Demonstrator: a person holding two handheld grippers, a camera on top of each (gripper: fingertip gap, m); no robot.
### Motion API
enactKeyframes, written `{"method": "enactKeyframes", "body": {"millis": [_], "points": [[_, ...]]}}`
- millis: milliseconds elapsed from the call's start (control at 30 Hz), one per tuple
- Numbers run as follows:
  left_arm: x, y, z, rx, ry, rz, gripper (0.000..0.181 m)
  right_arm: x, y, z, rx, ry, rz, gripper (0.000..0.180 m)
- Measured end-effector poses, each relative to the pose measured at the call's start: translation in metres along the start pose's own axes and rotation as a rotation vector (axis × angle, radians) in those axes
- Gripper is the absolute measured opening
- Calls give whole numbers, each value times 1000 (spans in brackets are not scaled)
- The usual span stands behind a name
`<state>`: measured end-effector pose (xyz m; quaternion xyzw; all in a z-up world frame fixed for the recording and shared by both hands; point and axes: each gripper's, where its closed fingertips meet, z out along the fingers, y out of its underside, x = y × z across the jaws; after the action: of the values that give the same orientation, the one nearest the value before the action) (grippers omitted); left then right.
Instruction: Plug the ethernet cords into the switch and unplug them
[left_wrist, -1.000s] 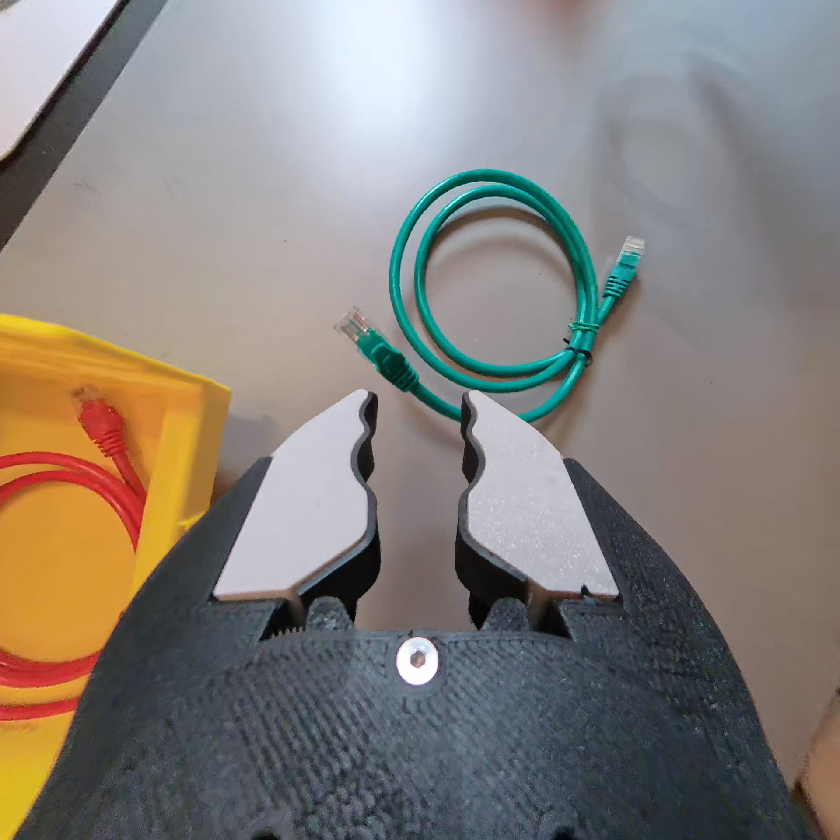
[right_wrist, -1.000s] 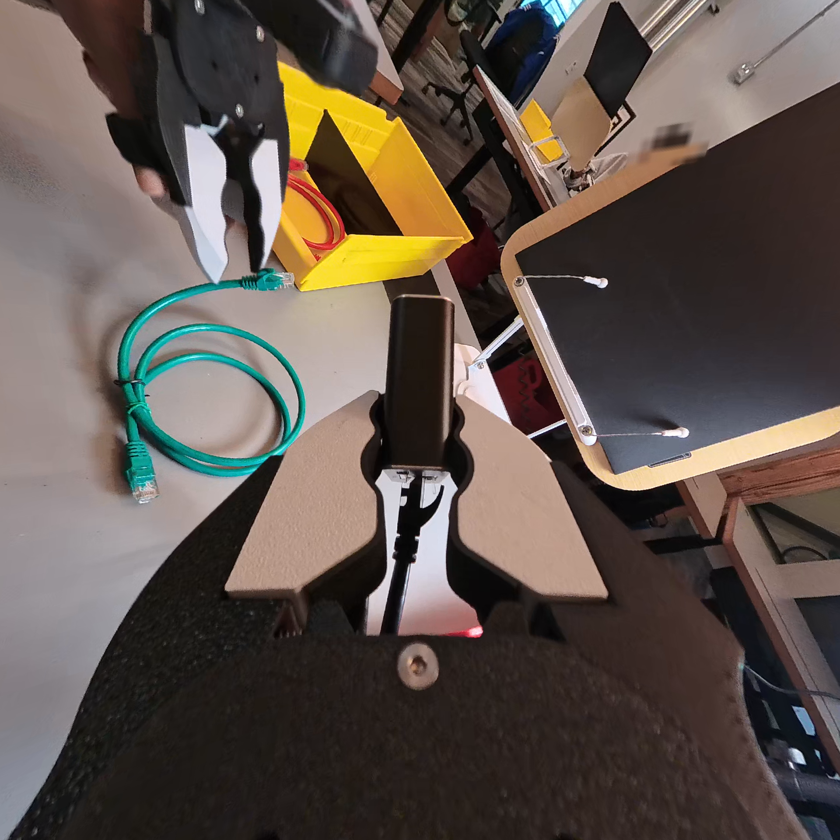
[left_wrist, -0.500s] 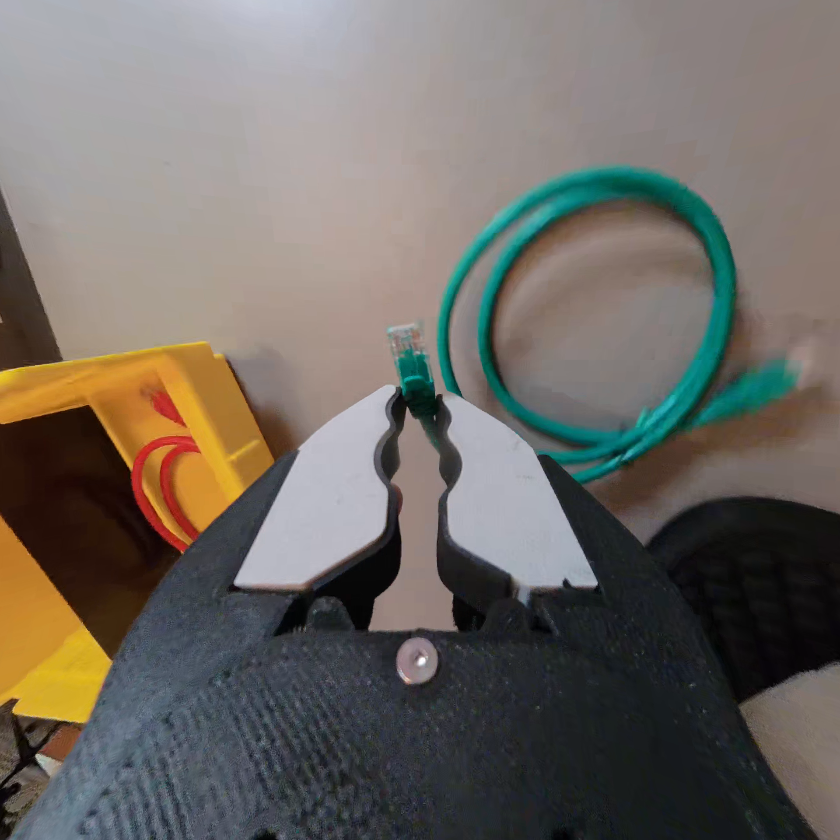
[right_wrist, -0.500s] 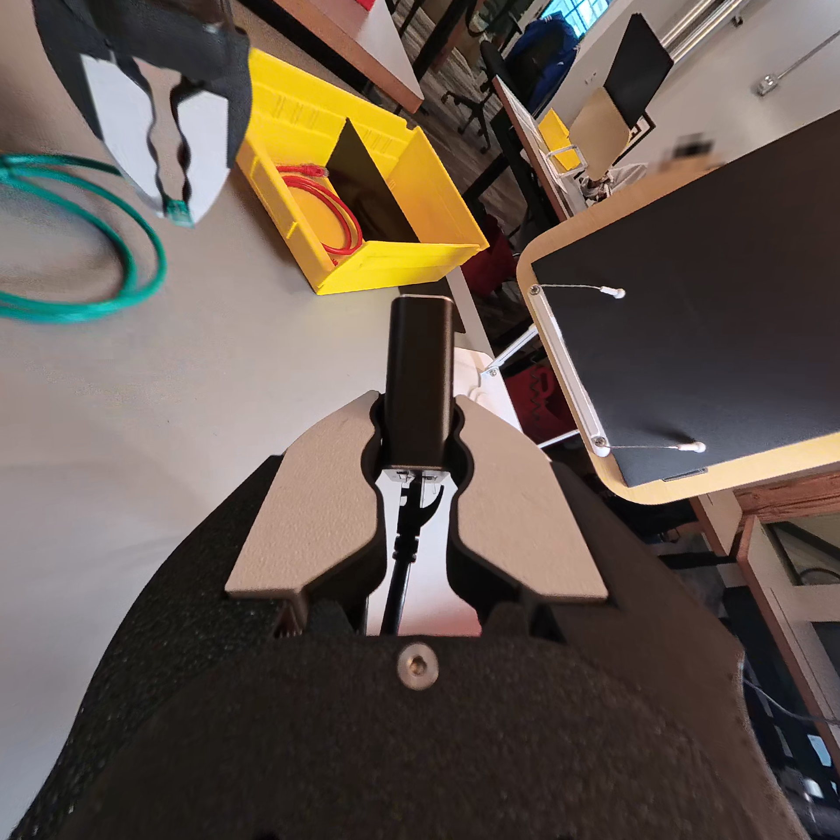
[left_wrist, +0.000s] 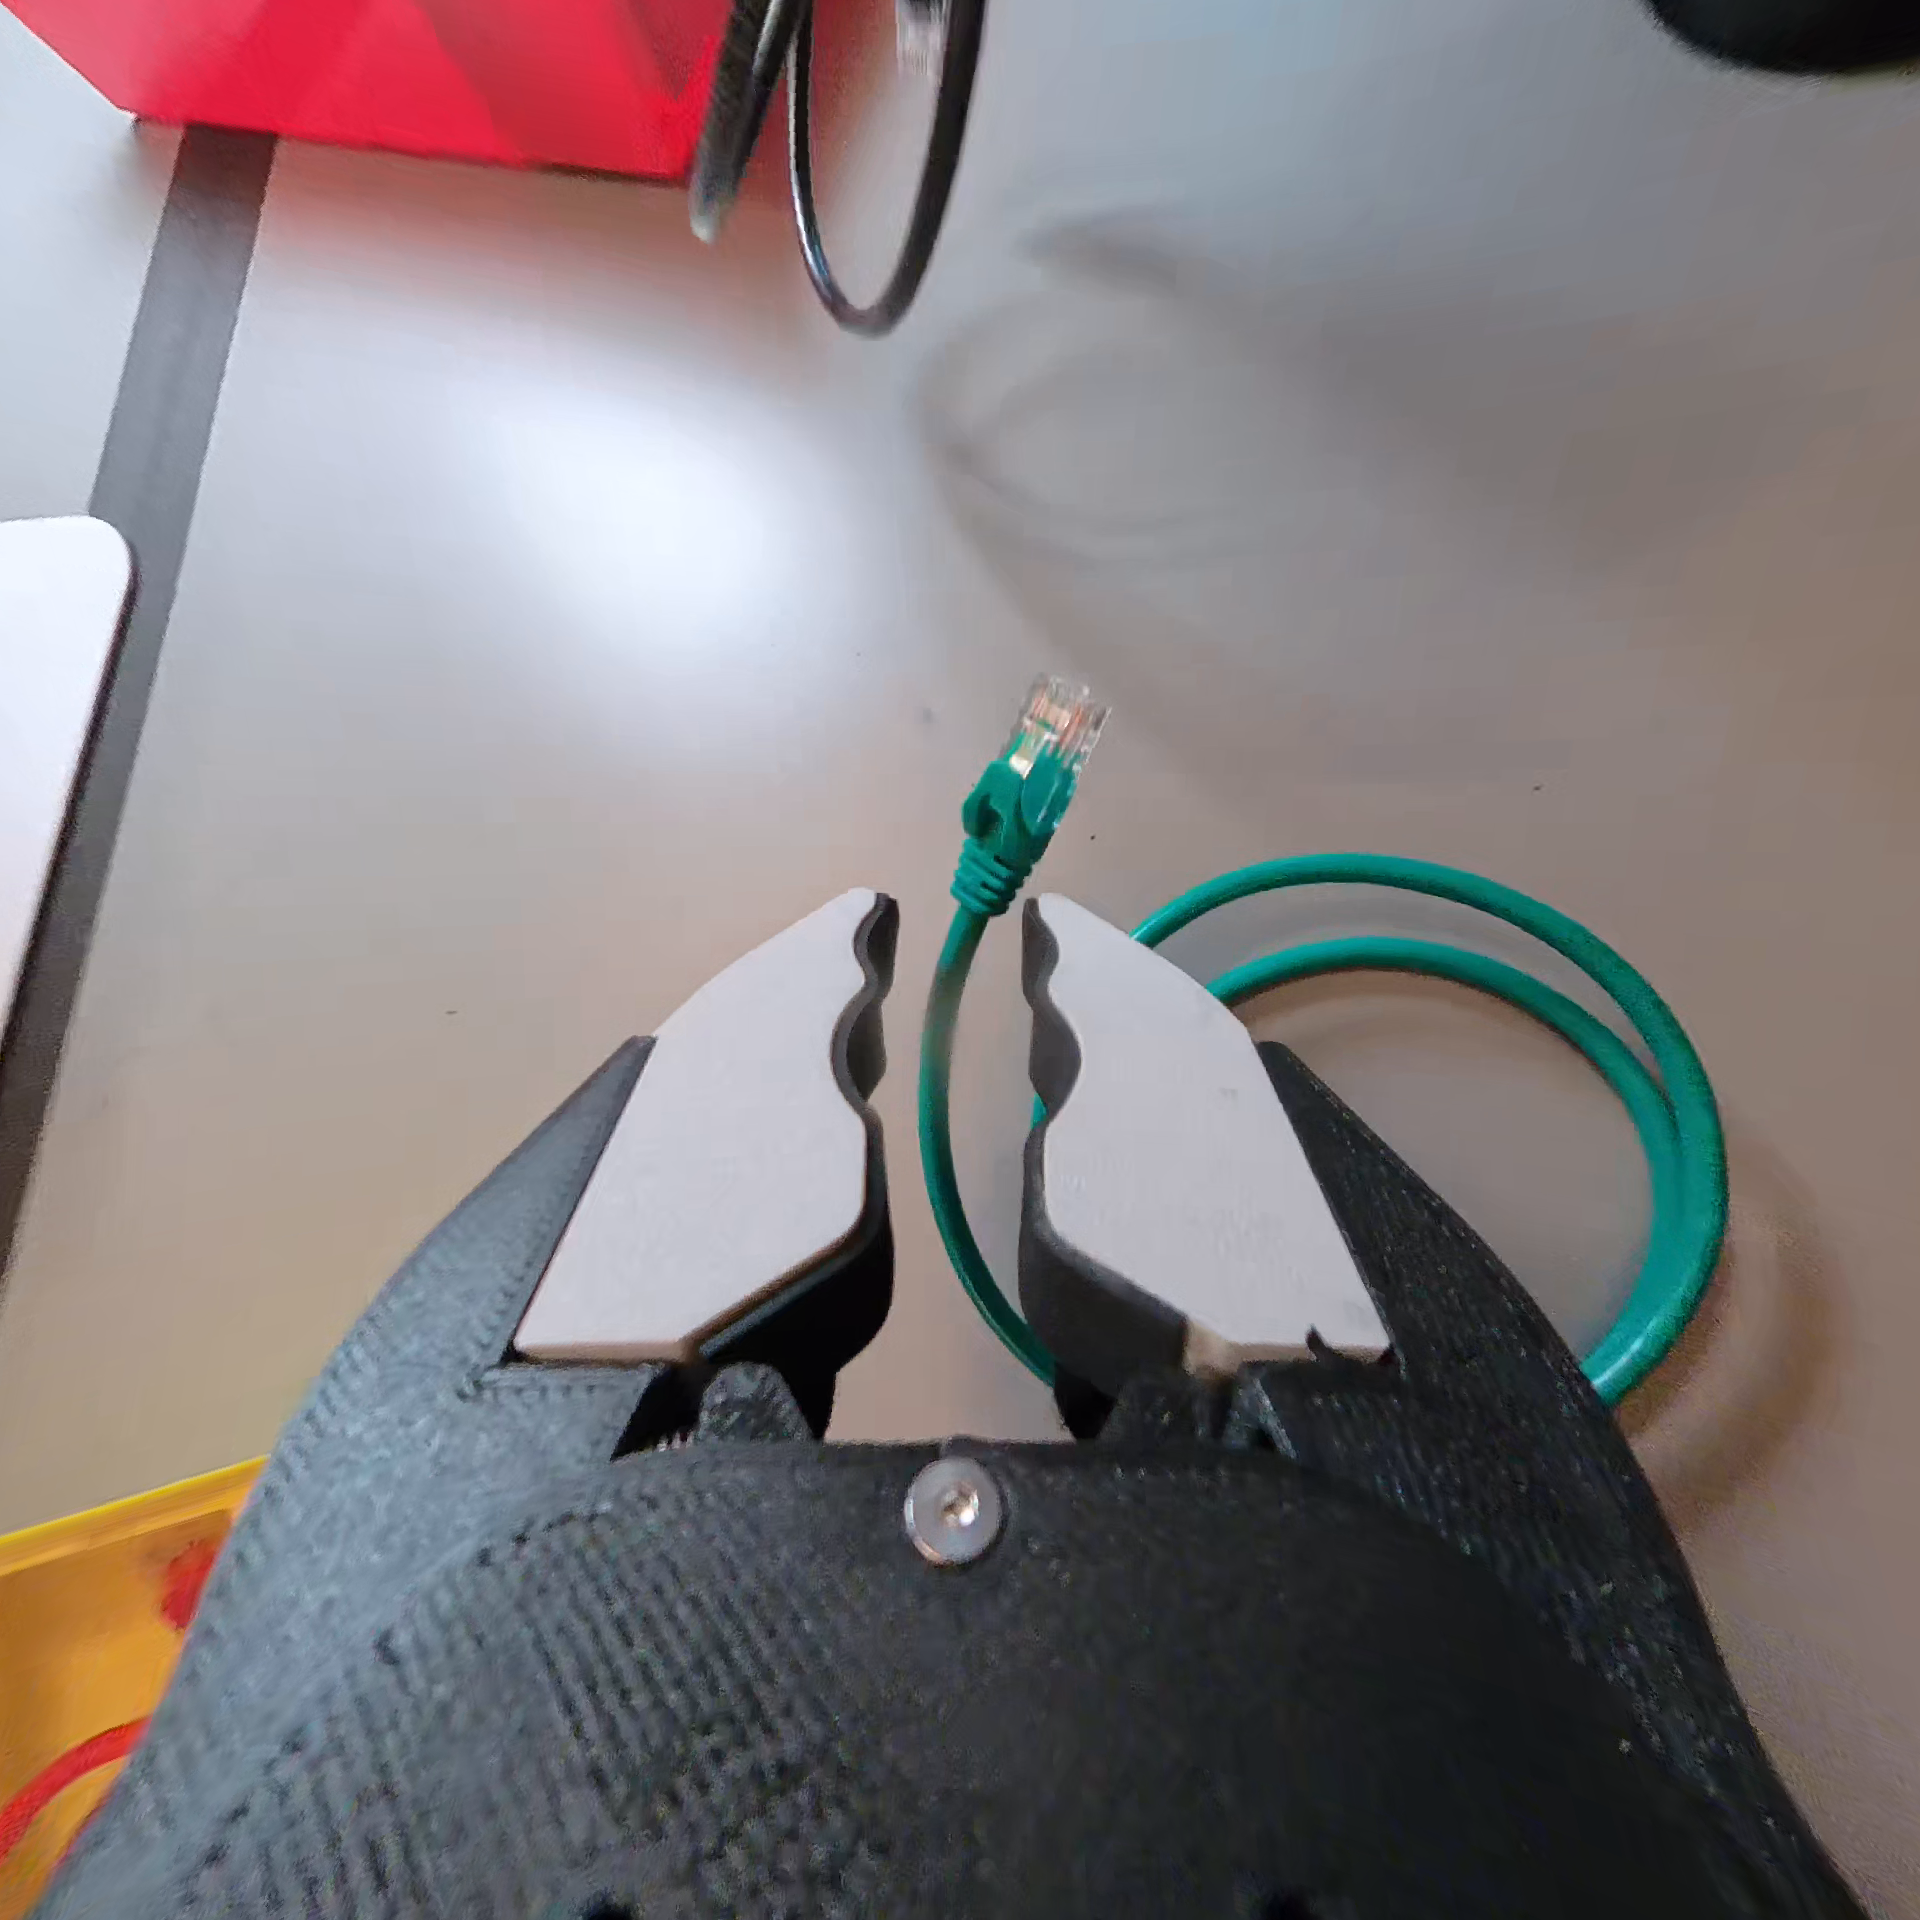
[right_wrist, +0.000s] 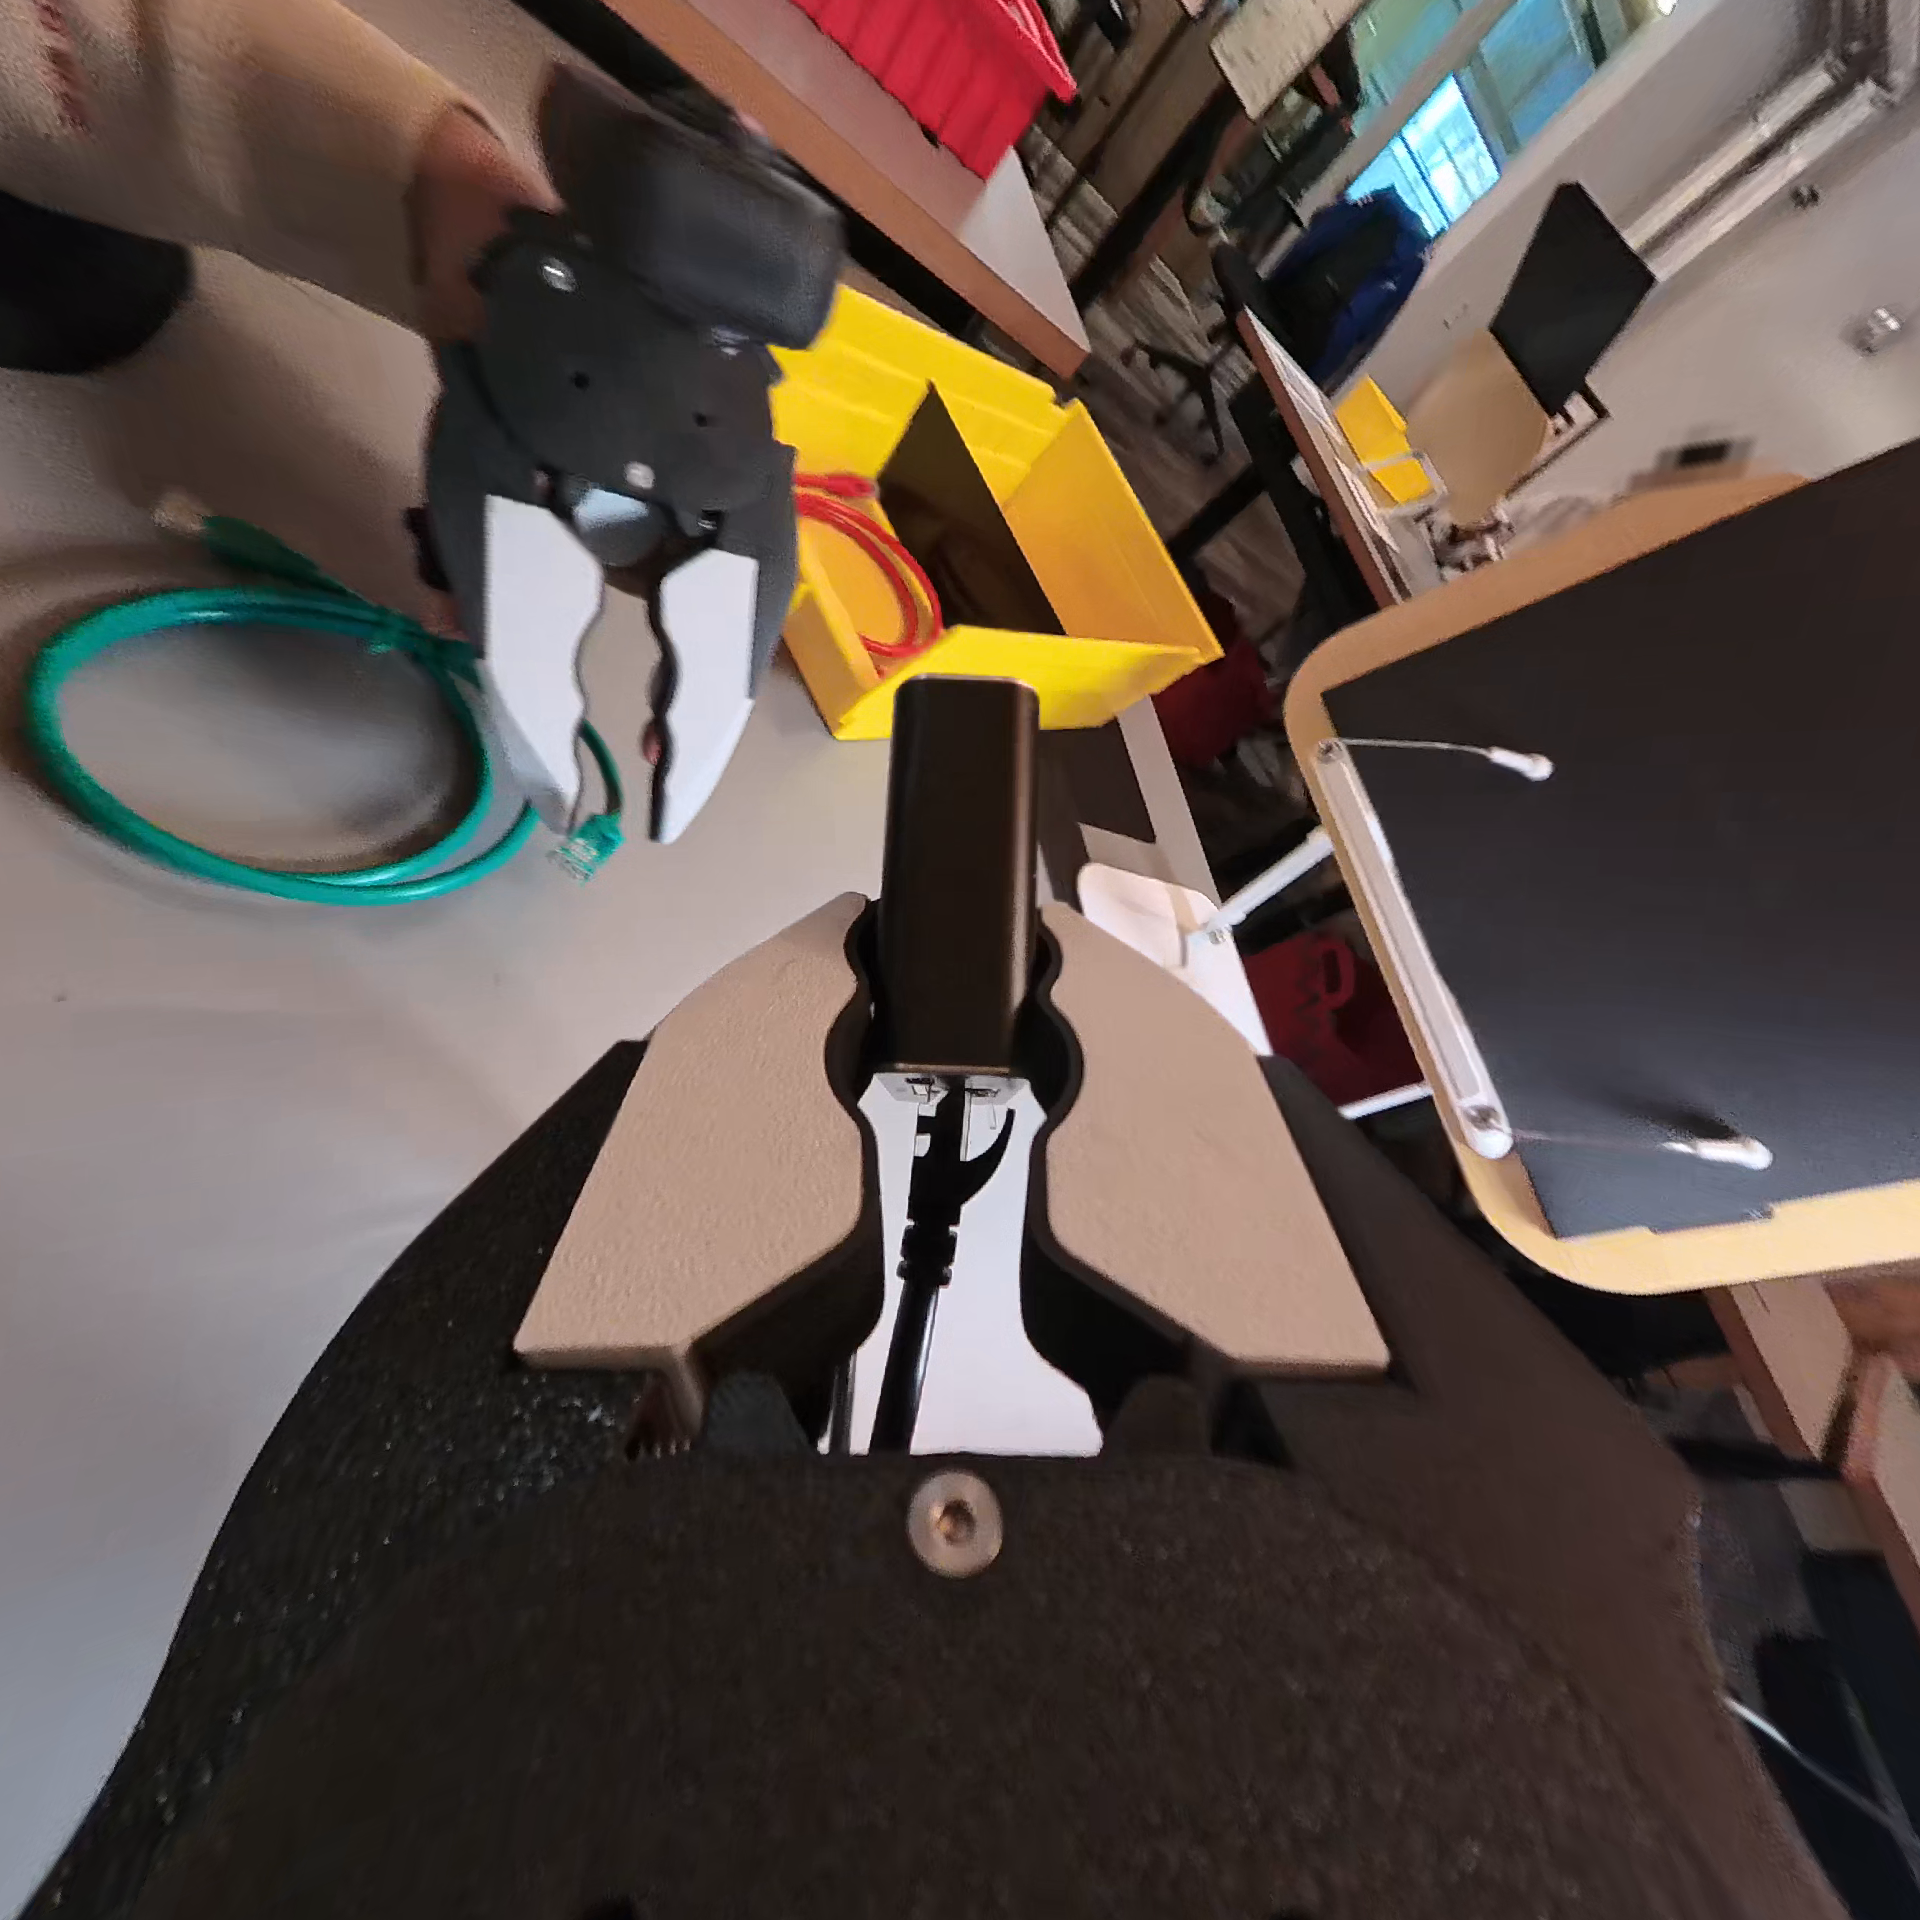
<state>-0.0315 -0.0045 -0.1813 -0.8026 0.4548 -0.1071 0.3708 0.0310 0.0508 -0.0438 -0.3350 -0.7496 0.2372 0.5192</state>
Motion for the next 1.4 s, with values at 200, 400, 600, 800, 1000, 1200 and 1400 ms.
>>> {"method": "enactKeyframes", "body": {"millis": [200,400,600,800,1000,1200,1400], "points": [[2,-3,-11,175,148,-134,30,-12,8,11,5,-48,-15,26],[3,7,4,122,157,-91,33,-23,27,27,-61,-80,-33,26],[7,3,10,158,201,-89,24,-28,31,32,-64,-95,-31,26],[-2,-9,5,224,163,-124,12,-30,33,33,-80,-94,-54,26],[-17,-14,-14,171,130,-296,11,-41,35,41,-106,-68,-239,26],[-6,-20,-23,74,173,-385,11,-62,27,57,-66,-39,-452,26],[2,4,-15,-86,201,-412,10,-74,30,67,-85,-31,-548,26]]}}
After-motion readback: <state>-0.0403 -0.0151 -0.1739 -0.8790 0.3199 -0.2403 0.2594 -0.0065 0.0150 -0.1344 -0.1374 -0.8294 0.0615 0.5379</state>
